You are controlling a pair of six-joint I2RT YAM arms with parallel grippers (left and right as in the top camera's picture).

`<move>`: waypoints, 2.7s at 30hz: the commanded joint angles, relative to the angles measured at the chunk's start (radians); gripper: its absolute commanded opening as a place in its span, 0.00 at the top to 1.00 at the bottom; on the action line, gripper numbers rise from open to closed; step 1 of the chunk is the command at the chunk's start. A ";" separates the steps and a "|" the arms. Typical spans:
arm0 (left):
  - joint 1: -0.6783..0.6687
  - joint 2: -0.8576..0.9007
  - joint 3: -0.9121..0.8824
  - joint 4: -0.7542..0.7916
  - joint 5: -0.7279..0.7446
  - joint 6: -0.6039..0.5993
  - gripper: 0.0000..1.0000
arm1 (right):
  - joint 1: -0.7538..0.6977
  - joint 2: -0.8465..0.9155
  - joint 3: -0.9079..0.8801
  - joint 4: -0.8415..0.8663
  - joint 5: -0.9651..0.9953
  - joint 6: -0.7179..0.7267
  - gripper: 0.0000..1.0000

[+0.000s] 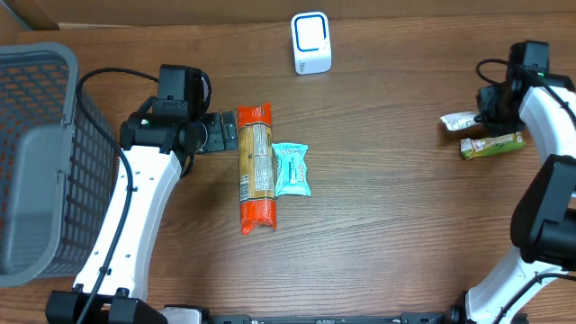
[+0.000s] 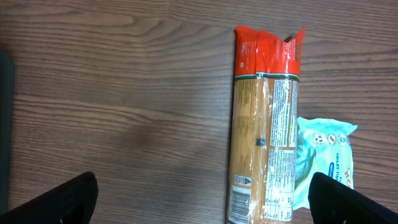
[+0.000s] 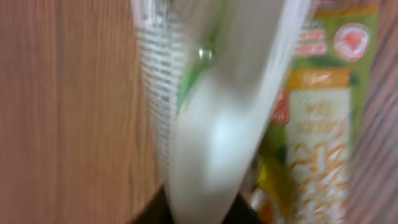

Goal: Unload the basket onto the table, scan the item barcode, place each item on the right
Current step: 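Carry the tube right and place it beside the snack bag, then reach the right gripper to the teal wipes packet and grasp it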

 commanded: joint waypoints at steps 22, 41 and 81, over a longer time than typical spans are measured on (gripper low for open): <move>-0.002 0.002 0.005 0.002 -0.009 0.023 0.01 | 0.447 -0.128 0.111 -0.119 -0.315 -0.555 0.00; -0.002 0.002 0.005 0.002 -0.009 0.023 0.00 | 0.871 0.147 0.084 0.060 -0.240 -0.530 0.13; -0.003 0.002 0.005 0.002 -0.009 0.023 0.00 | 0.776 0.057 0.197 -0.343 0.491 -0.693 0.96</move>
